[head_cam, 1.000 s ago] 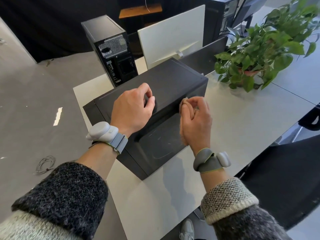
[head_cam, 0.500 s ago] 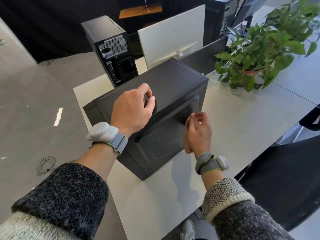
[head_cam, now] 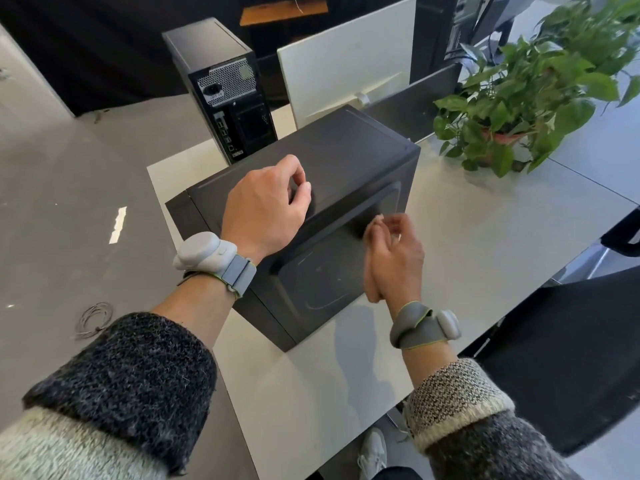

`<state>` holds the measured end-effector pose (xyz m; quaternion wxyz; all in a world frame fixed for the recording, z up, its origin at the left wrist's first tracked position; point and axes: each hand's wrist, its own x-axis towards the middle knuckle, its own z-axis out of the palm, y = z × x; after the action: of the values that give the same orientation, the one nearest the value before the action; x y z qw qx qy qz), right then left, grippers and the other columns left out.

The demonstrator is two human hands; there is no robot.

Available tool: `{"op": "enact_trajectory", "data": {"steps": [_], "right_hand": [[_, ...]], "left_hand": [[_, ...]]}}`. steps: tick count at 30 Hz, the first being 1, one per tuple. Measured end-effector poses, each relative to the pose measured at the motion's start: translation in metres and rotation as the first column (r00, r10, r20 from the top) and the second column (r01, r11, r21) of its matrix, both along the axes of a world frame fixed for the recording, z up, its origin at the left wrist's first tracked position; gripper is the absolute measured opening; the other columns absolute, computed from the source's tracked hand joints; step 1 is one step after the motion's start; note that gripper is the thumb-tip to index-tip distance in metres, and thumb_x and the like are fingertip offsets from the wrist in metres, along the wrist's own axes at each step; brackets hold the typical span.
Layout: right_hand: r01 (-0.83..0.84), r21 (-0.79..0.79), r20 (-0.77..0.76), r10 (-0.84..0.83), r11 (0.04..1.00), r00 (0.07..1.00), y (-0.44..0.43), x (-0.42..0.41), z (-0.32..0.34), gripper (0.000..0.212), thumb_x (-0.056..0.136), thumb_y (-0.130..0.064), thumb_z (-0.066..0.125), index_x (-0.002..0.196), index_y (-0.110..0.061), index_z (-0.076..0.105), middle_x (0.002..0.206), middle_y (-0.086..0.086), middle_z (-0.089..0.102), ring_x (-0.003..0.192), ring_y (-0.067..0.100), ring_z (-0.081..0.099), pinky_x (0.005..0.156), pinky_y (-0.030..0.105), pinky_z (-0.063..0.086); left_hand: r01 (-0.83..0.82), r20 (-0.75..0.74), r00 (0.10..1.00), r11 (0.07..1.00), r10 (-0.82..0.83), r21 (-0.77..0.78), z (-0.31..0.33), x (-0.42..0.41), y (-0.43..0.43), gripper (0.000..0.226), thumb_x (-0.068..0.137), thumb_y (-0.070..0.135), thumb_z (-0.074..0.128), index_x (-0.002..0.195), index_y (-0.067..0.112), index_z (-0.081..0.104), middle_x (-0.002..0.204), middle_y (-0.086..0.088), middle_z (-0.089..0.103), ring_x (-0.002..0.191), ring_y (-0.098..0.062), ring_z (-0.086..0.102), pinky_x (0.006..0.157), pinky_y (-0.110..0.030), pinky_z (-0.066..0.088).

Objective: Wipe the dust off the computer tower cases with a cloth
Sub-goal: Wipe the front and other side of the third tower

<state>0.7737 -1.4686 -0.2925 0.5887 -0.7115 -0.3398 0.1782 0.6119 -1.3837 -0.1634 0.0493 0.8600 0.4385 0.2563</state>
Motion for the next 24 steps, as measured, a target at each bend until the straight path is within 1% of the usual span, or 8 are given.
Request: {"op": "enact_trajectory", "data": {"steps": [2,4,10,15,17,20,22,24], "right_hand": [[-0.001,0.105,0.054,-0.004,0.995,0.999,0.002,-0.007,0.016,0.008,0.104,-0.020,0.063,0.100,-0.014,0.060,0.094,0.001,0.064,0.088,0.011,0.061,0.076,0.012,0.044],[0.010,0.137,0.050,-0.017,0.991,0.999,0.004,-0.014,0.015,0.005,0.104,-0.016,0.063,0.102,-0.012,0.060,0.097,0.004,0.064,0.089,0.012,0.061,0.077,0.009,0.042],[-0.011,-0.194,-0.193,-0.027,0.981,0.981,-0.001,-0.002,-0.017,0.007,0.104,-0.026,0.059,0.107,-0.019,0.060,0.097,-0.006,0.064,0.099,0.023,0.067,0.087,0.039,0.055],[0.047,0.072,-0.057,-0.043,0.996,0.997,0.006,-0.019,0.017,0.008,0.104,-0.021,0.062,0.104,-0.013,0.062,0.095,-0.005,0.063,0.085,-0.001,0.059,0.073,0.008,0.044],[0.067,0.039,-0.055,-0.065,0.997,0.996,0.005,-0.022,0.003,0.006,0.105,-0.021,0.061,0.105,-0.015,0.061,0.095,-0.005,0.064,0.088,0.001,0.061,0.076,0.014,0.048],[0.043,-0.163,-0.217,-0.078,0.986,0.973,0.001,-0.012,-0.014,0.007,0.103,-0.023,0.058,0.107,-0.018,0.061,0.093,-0.009,0.065,0.096,0.019,0.067,0.084,0.036,0.054],[0.024,-0.190,-0.215,-0.065,0.982,0.974,0.000,-0.006,-0.011,0.010,0.102,-0.027,0.059,0.107,-0.018,0.062,0.092,-0.009,0.065,0.093,0.017,0.066,0.084,0.038,0.055],[0.036,-0.068,-0.159,-0.047,0.997,0.986,0.001,-0.013,0.004,0.010,0.102,-0.030,0.062,0.103,-0.019,0.062,0.090,-0.010,0.065,0.085,0.004,0.063,0.080,0.030,0.053]], "left_hand": [[-0.001,-0.004,1.000,1.000,0.001,-0.001,0.000,0.000,0.001,0.012,0.103,0.033,0.057,0.095,0.024,0.057,0.064,0.011,0.055,0.063,-0.017,0.058,0.064,-0.042,0.057],[0.006,-0.011,1.000,1.000,-0.006,-0.002,0.000,-0.001,0.001,0.012,0.103,0.033,0.057,0.096,0.024,0.057,0.066,0.011,0.056,0.064,-0.017,0.059,0.064,-0.042,0.058],[0.006,-0.007,1.000,1.000,-0.006,0.003,-0.001,-0.001,0.001,0.012,0.103,0.033,0.057,0.096,0.023,0.057,0.065,0.009,0.057,0.065,-0.019,0.060,0.065,-0.044,0.058],[0.009,0.001,1.000,1.000,-0.009,0.010,-0.001,-0.001,0.003,0.012,0.103,0.033,0.057,0.096,0.024,0.058,0.066,0.009,0.059,0.065,-0.018,0.061,0.065,-0.044,0.059],[0.011,-0.004,1.000,1.000,-0.011,0.006,-0.001,-0.002,0.003,0.012,0.103,0.033,0.057,0.097,0.023,0.057,0.067,0.009,0.060,0.066,-0.018,0.061,0.065,-0.044,0.059],[0.007,-0.003,1.000,1.000,-0.007,0.009,-0.002,-0.002,0.001,0.012,0.103,0.033,0.057,0.097,0.024,0.057,0.066,0.009,0.058,0.065,-0.017,0.060,0.065,-0.044,0.059],[0.003,-0.005,1.000,1.000,-0.003,0.005,-0.003,-0.001,0.001,0.011,0.103,0.033,0.057,0.096,0.024,0.057,0.065,0.010,0.057,0.064,-0.016,0.059,0.064,-0.043,0.058],[0.002,-0.003,1.000,1.000,-0.002,0.003,-0.003,-0.001,0.001,0.011,0.103,0.033,0.057,0.096,0.024,0.058,0.065,0.010,0.057,0.063,-0.015,0.058,0.064,-0.043,0.057]]}}
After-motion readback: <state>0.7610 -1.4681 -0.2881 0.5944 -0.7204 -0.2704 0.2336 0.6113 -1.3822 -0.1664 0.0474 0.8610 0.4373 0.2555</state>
